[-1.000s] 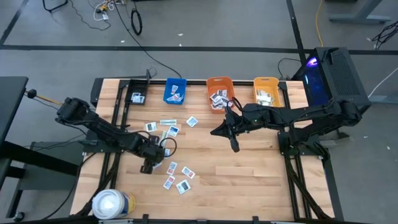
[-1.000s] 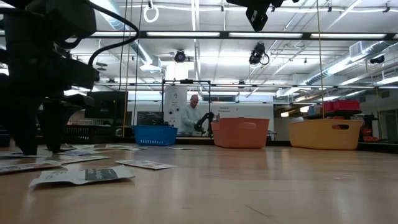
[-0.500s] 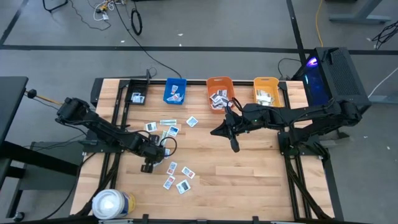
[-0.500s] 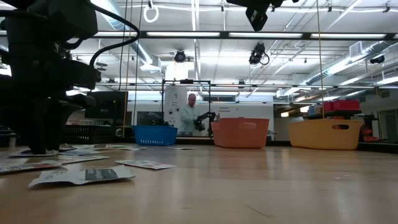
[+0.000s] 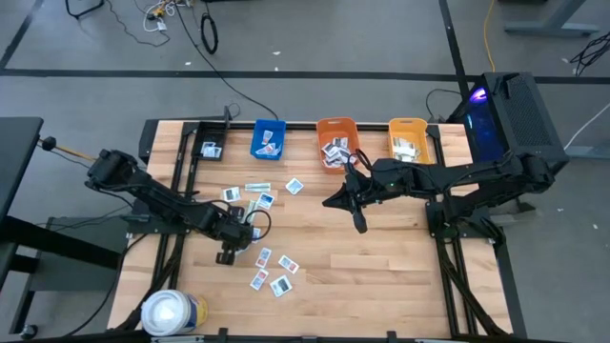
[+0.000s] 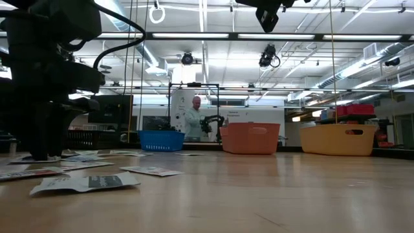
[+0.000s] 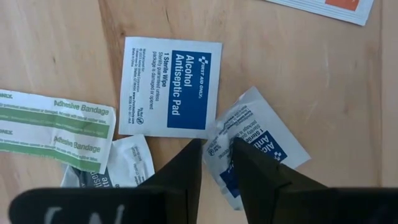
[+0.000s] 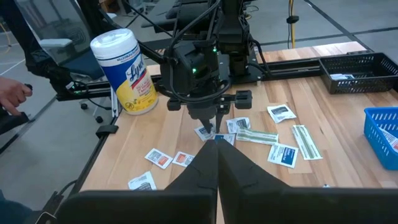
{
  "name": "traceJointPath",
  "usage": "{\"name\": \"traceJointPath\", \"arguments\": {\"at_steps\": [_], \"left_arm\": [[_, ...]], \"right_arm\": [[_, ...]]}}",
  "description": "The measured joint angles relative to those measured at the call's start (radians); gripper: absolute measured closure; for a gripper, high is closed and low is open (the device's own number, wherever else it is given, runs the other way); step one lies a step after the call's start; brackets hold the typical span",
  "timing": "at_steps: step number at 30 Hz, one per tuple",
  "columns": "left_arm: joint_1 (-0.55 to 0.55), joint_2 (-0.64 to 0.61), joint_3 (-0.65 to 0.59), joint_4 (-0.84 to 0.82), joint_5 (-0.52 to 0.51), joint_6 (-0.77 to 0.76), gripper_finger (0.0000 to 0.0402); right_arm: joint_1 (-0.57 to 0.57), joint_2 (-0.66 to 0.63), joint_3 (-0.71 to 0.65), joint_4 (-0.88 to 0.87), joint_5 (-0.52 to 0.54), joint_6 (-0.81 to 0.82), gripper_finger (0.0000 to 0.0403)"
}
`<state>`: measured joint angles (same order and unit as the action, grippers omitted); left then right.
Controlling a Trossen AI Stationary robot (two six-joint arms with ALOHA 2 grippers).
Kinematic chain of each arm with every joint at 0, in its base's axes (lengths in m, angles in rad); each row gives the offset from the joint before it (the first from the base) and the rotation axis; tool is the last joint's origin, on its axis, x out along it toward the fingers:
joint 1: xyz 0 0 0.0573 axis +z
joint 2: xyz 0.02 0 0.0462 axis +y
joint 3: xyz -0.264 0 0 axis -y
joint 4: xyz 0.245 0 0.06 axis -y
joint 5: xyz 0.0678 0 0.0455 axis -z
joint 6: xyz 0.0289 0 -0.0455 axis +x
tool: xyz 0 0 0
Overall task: Pick & Place First Aid Supplies
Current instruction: Put the alcohol pad into the black bin
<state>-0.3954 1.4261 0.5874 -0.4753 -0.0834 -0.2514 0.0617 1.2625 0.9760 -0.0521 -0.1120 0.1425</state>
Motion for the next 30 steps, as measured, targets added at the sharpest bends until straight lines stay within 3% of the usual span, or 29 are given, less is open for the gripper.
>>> {"name": "traceJointPath", "arguments": {"at_steps": [30], "left_arm": [[0.0, -0.001, 0.014, -0.023, -0.002, -0.026, 0.0344]], "right_arm": [[0.0, 0.0, 0.0, 0.0, 0.0, 0.003, 0.0401]]}}
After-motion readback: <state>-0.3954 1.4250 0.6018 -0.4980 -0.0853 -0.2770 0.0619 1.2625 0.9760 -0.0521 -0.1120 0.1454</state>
